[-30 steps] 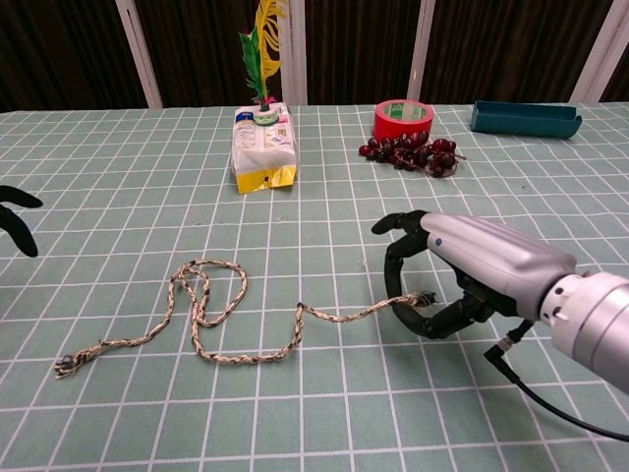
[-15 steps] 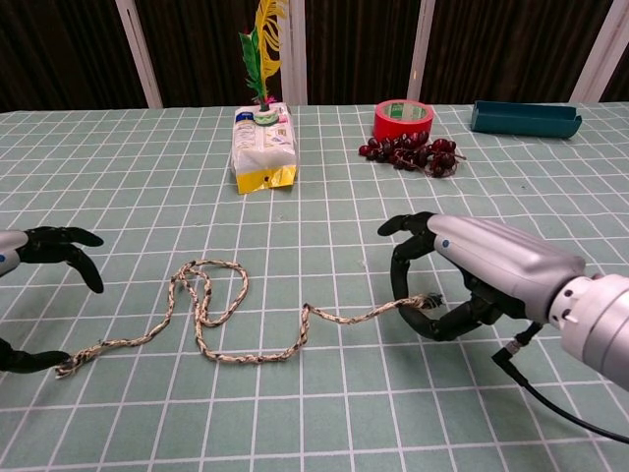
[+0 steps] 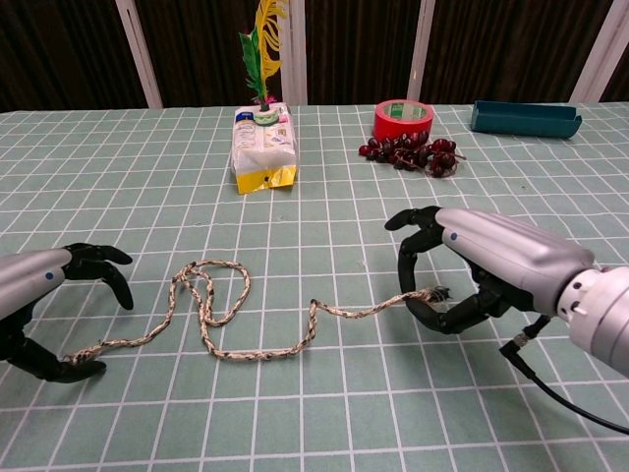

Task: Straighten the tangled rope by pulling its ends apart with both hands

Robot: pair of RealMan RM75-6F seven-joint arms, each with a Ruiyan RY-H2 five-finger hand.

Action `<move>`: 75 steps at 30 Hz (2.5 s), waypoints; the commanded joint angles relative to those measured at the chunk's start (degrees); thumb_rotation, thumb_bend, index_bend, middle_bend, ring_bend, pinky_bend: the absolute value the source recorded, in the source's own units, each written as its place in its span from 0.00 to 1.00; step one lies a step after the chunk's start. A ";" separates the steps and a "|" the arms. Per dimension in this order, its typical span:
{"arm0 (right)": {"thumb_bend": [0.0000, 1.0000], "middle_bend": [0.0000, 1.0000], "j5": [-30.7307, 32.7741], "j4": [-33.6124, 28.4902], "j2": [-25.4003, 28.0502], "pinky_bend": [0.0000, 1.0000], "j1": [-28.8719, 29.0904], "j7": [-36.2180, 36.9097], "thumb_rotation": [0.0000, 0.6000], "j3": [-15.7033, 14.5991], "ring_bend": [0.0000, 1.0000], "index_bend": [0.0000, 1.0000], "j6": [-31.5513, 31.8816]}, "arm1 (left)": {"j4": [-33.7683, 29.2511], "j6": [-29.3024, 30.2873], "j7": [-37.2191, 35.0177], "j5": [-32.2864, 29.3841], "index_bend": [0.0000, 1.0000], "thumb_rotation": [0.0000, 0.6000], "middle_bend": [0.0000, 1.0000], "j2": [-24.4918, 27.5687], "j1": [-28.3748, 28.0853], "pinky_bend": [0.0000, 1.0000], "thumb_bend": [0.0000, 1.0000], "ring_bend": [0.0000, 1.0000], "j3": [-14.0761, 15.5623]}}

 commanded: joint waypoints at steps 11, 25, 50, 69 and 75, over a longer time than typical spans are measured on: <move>0.49 0.14 0.42 -0.14 0.38 0.00 0.06 0.03 1.00 0.12 0.00 0.64 0.16 | 1.86 0.24 0.79 -1.08 0.48 1.00 0.12 -2.27 -0.87 0.00 0.36 0.00 -0.13; 0.50 0.14 0.72 -0.52 0.63 0.00 0.13 -0.27 1.00 0.18 0.00 0.64 0.51 | 2.37 0.58 0.96 -1.98 0.53 1.00 0.14 -2.72 -1.13 0.00 0.38 0.00 0.24; 0.50 0.14 1.22 -0.53 0.91 0.00 0.21 -0.40 1.00 0.08 0.00 0.64 0.68 | 2.98 1.02 0.59 -2.00 0.54 1.00 0.16 -3.90 -1.74 0.00 0.41 0.00 0.63; 0.50 0.14 1.53 -0.79 1.67 0.00 -0.02 -0.03 1.00 0.10 0.00 0.64 1.03 | 3.33 1.41 0.75 -2.29 0.60 1.00 0.18 -4.01 -1.89 0.00 0.55 0.00 0.74; 0.50 0.14 1.32 -1.13 2.03 0.00 -0.14 0.04 1.00 -0.03 0.00 0.64 1.22 | 2.68 2.01 0.81 -1.27 0.61 1.00 0.18 -3.19 -2.20 0.00 0.56 0.00 0.33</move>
